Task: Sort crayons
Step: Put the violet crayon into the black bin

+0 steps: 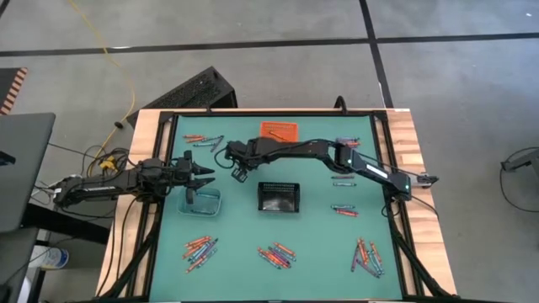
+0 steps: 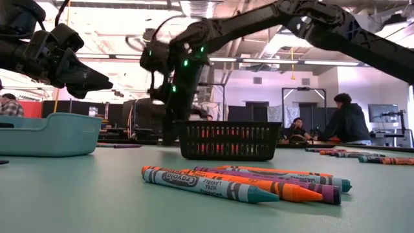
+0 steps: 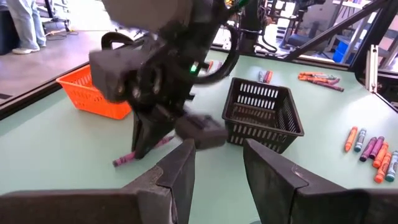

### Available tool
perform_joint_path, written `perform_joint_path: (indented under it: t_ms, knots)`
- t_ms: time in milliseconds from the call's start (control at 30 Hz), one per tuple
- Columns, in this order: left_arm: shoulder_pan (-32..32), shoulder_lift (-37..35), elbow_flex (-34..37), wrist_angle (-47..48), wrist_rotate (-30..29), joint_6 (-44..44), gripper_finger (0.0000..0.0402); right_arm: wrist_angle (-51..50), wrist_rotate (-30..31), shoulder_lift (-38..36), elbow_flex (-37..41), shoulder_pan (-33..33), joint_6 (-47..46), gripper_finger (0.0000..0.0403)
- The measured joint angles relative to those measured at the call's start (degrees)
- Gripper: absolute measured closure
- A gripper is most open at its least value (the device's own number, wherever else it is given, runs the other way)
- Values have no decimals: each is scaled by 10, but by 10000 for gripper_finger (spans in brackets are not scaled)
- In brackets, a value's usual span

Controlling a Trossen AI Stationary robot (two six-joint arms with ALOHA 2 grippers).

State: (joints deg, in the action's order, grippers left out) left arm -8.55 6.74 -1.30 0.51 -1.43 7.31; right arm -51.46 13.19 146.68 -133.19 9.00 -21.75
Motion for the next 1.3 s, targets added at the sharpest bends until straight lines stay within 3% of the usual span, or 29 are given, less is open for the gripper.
perform_joint_path:
  t_ms: [167,367,700,833,1000,1133,1300]
  knots:
    - [0,0,0,0,0,0,276,-2,-3,-66,-3,-2,29,401]
    - [0,0,0,0,0,0,276,-125,3,-132,-2,-36,83,401]
    - [0,0,0,0,0,0,276,-320,137,-201,-2,-175,26,402]
    - [0,0,0,0,0,0,276,-315,150,-215,77,-222,9,402]
    - [0,0,0,0,0,0,276,-141,146,-311,318,-239,19,402]
    - [0,0,0,0,0,0,276,100,67,-421,506,-234,89,402]
    - [0,0,0,0,0,0,276,237,63,-513,648,-222,138,402]
